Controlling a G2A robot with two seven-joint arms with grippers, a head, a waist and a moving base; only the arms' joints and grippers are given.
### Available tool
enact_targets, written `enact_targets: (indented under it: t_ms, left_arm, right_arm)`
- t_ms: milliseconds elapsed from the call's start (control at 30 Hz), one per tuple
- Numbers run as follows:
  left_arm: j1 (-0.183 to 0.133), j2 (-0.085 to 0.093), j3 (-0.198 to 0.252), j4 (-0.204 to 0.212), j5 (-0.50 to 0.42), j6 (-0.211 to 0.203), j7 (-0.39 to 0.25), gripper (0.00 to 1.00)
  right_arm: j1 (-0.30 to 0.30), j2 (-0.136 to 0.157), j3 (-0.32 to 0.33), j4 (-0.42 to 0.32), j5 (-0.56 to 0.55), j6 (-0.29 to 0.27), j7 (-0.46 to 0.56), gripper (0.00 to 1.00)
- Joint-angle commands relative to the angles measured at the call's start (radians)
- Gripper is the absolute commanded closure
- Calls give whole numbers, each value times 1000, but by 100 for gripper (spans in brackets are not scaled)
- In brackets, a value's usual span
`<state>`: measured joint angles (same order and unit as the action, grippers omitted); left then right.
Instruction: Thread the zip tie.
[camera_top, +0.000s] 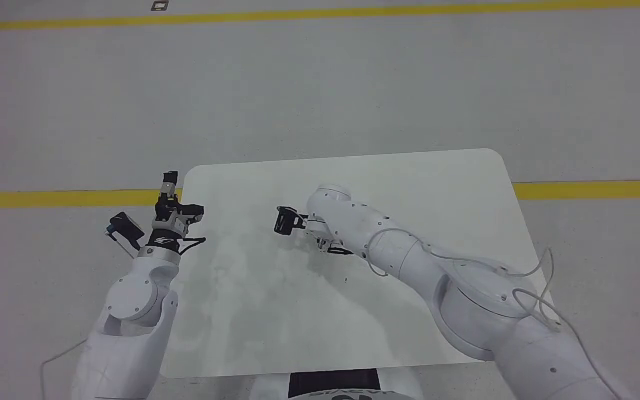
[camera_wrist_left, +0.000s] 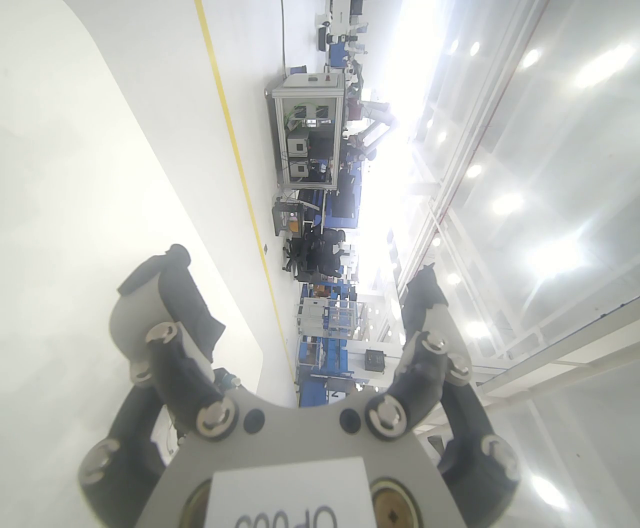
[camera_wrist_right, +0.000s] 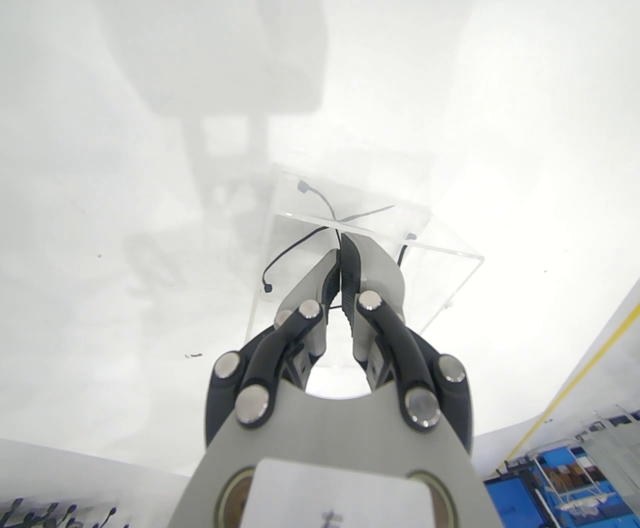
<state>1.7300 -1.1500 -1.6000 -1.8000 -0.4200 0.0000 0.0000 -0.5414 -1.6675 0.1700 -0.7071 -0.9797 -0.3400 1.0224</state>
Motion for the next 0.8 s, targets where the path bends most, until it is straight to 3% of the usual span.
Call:
enact_targets:
  t_ms: [0, 333, 400, 500, 767]
  left_arm:
    - [0, 0, 0, 0, 0, 0, 0, 0]
    - [0, 0, 0, 0, 0, 0, 0, 0]
    - [0, 0, 0, 0, 0, 0, 0, 0]
    - [0, 0, 0, 0, 0, 0, 0, 0]
    - [0, 0, 0, 0, 0, 0, 0, 0]
  right_arm:
    - [0, 1, 0, -3, 0, 0, 2, 100]
    - [3, 13, 0, -28, 3, 0, 14, 100]
    - [1, 15, 0, -32, 3, 0, 16, 88]
    - [-1, 18, 0, -35, 4, 0, 17, 78]
    - [-3, 21, 0, -37, 4, 0, 15, 79]
